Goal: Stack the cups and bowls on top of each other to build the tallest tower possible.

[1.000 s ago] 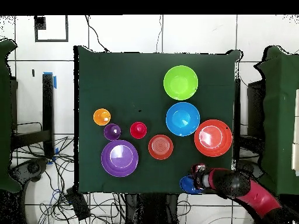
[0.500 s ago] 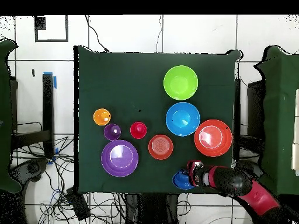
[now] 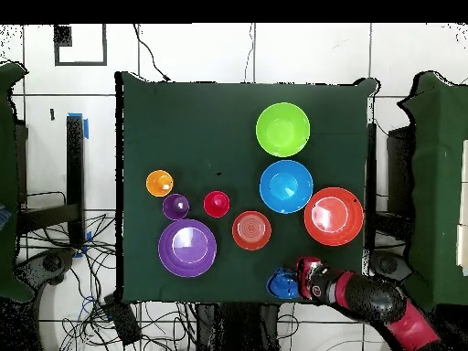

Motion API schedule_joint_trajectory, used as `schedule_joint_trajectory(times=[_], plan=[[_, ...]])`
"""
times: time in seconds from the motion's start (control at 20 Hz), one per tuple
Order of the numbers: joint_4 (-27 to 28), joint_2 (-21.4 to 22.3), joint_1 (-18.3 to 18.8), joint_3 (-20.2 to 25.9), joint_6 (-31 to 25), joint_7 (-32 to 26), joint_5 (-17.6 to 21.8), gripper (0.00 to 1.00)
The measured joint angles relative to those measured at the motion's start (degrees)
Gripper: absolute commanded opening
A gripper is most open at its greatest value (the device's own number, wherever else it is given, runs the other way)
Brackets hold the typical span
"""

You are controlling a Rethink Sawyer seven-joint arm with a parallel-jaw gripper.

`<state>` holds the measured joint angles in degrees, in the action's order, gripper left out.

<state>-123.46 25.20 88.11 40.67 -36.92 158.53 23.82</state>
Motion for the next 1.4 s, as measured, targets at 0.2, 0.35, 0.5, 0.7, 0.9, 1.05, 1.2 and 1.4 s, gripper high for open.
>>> schedule_joint_trajectory(times=[0.2,0.35,0.5,0.7,0.9,1.05,1.2,1.4], plan=[[-2.3,-2.5,8.3,2.7,0.0,-0.1,1.5,0.00],[-3.1,-4.7,13.6,3.6,0.0,-0.6,2.9,0.00],[-3.4,-7.3,19.1,4.0,0.0,-2.4,4.6,0.00],[-3.4,-10.8,25.7,3.9,0.0,-6.8,7.4,0.00],[-3.0,-13.6,29.7,2.4,0.0,-11.5,10.4,0.00],[-2.2,-16.2,31.7,0.5,0.0,-14.4,13.4,0.00],[-1.2,-18.3,32.6,-0.8,0.0,-15.9,15.8,0.00],[0.4,-21.3,32.7,-1.9,1.1,-16.9,19.0,0.00]])
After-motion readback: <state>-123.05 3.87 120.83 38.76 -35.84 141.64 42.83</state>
